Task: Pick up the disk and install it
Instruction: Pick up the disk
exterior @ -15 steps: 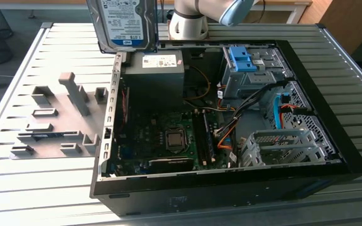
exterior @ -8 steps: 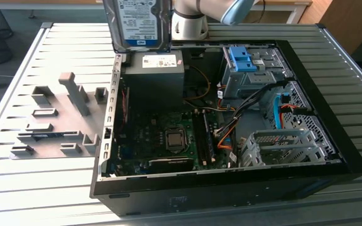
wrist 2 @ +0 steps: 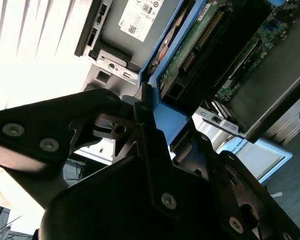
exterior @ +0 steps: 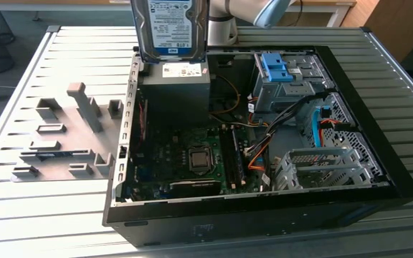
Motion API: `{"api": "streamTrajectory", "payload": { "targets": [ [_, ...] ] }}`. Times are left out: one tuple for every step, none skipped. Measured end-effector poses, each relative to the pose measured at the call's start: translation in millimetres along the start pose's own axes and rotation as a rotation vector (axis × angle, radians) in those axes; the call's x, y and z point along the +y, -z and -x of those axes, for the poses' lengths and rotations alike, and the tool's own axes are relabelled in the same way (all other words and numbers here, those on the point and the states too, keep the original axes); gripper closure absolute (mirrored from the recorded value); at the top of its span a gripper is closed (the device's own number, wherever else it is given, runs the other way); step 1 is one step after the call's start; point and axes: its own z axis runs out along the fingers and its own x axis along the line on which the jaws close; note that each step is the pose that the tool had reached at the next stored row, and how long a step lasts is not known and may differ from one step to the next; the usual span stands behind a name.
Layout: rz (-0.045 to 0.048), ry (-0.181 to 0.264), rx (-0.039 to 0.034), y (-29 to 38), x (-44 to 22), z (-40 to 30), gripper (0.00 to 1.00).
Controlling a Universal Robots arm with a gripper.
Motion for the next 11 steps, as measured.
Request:
{"api": "streamTrajectory", "payload": {
  "targets": [
    [-0.0001,0.0,-0.0001,-0.5,-0.1,-3.3,0.64],
    [0.0,0.0,0.0,-0.9,-0.3,-6.7,0.64],
    [0.0,0.0,0.0,-1.4,-0.4,-10.1,0.64],
    [0.0,0.0,-0.0001,-1.9,-0.5,-13.8,0.64],
    [-0.0001,0.0,-0.0002,-2.3,-0.6,-17.5,0.64],
    [0.0,0.0,0.0001,-2.6,-0.8,-21.5,0.64],
    [0.0,0.0,0.0,-3.0,-1.0,-25.6,0.64],
    [-0.0001,0.0,-0.0001,-3.5,-1.1,-29.7,0.64],
    [-0.0001,0.0,-0.0001,-3.9,-1.3,-33.6,0.64],
    [0.0,0.0,0.0,-4.3,-1.4,-37.6,0.64],
    [-0.0001,0.0,0.0,-4.7,-1.8,-41.3,0.64]
  ]
}}
